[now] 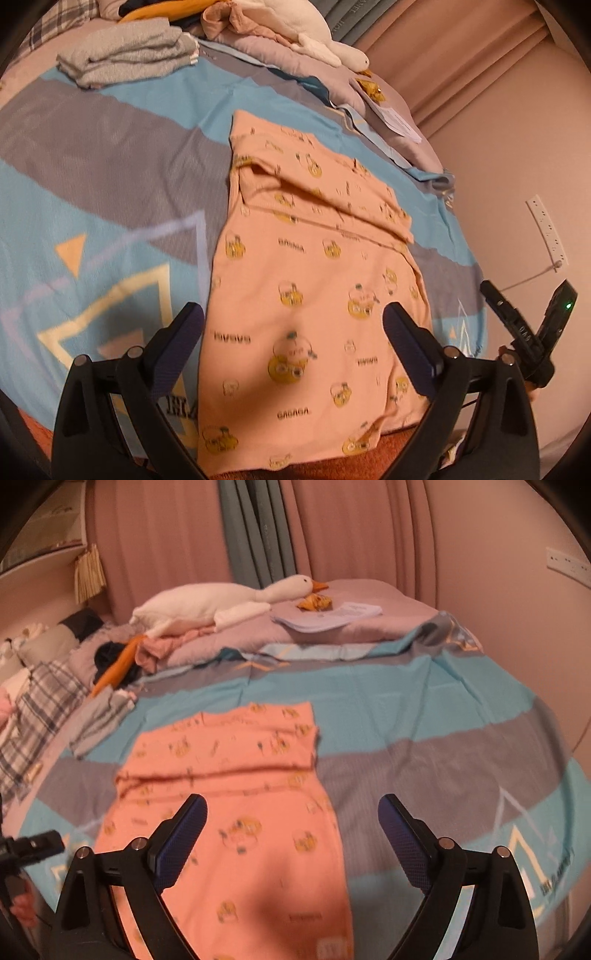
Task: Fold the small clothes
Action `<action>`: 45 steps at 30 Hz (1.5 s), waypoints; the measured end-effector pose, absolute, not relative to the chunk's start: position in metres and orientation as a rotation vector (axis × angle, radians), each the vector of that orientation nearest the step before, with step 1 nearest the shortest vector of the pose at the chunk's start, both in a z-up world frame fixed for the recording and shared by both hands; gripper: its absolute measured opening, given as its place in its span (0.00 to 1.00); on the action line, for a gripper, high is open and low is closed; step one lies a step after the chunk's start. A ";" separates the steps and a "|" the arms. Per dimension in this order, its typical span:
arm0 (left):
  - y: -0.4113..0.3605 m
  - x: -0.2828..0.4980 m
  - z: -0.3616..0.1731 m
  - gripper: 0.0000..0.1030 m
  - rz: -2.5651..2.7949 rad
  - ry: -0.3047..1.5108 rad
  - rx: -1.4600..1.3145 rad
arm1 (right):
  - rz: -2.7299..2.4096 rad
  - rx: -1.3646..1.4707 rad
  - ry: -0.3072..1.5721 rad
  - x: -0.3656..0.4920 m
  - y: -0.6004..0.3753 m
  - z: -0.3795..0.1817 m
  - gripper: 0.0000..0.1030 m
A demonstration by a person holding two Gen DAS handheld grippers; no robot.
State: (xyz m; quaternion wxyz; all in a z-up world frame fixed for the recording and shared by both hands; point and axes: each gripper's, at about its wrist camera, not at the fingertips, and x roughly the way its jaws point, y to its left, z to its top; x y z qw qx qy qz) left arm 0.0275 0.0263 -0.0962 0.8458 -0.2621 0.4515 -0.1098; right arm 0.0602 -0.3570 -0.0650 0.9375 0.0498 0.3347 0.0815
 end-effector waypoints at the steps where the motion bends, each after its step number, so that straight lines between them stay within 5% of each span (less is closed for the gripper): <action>1: 0.027 0.024 -0.099 0.94 -0.237 0.954 -0.559 | 0.161 0.093 0.682 0.055 -0.357 -0.068 0.90; 12: 0.023 -0.007 -0.123 0.91 -0.270 0.972 -0.542 | 0.138 0.144 0.760 0.016 -0.373 -0.105 0.90; 18: 0.018 -0.014 -0.139 0.81 -0.306 1.015 -0.553 | 0.111 0.159 0.806 -0.005 -0.386 -0.120 0.90; 27: 0.028 -0.023 -0.144 0.70 -0.326 1.025 -0.577 | 0.086 0.155 0.912 -0.018 -0.394 -0.146 0.70; 42: 0.037 -0.035 -0.148 0.58 -0.328 1.053 -0.592 | 0.096 0.183 0.950 -0.023 -0.398 -0.154 0.69; 45: 0.038 -0.037 -0.150 0.55 -0.336 1.056 -0.598 | 0.100 0.186 0.961 -0.022 -0.397 -0.156 0.61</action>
